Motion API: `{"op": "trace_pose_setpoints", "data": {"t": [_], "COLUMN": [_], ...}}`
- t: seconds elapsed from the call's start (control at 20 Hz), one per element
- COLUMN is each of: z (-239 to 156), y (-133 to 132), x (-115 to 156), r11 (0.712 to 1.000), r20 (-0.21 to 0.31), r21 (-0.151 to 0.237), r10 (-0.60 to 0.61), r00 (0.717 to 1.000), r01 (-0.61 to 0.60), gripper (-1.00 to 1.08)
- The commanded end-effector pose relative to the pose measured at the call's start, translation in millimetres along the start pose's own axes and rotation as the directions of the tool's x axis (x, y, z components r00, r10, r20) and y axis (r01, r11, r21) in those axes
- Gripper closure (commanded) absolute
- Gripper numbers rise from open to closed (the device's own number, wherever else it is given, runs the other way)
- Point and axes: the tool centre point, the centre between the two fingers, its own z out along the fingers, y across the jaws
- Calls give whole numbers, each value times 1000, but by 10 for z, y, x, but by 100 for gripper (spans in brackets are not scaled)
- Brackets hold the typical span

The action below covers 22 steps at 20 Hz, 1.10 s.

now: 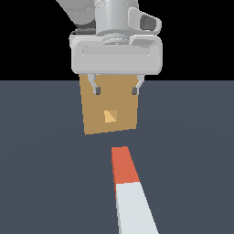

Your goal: Insert the peg into the horizontal hole in a box.

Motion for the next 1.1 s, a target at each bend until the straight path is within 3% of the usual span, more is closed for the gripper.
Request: {"op": "trace_pose_setpoints", "data": {"t": [0.0,0.5,1.05], "z": [0,144,611], "y": [0,13,111], "x": [0,-291,-1220], "r11": [1000,1000,997], "r20": [0,0,1], "r21": [0,-2,-6], "r10": [0,-19,-79], "r00": [1000,1000,997], "r01": [0,19,79], "gripper": [-92,-92,-92]}}
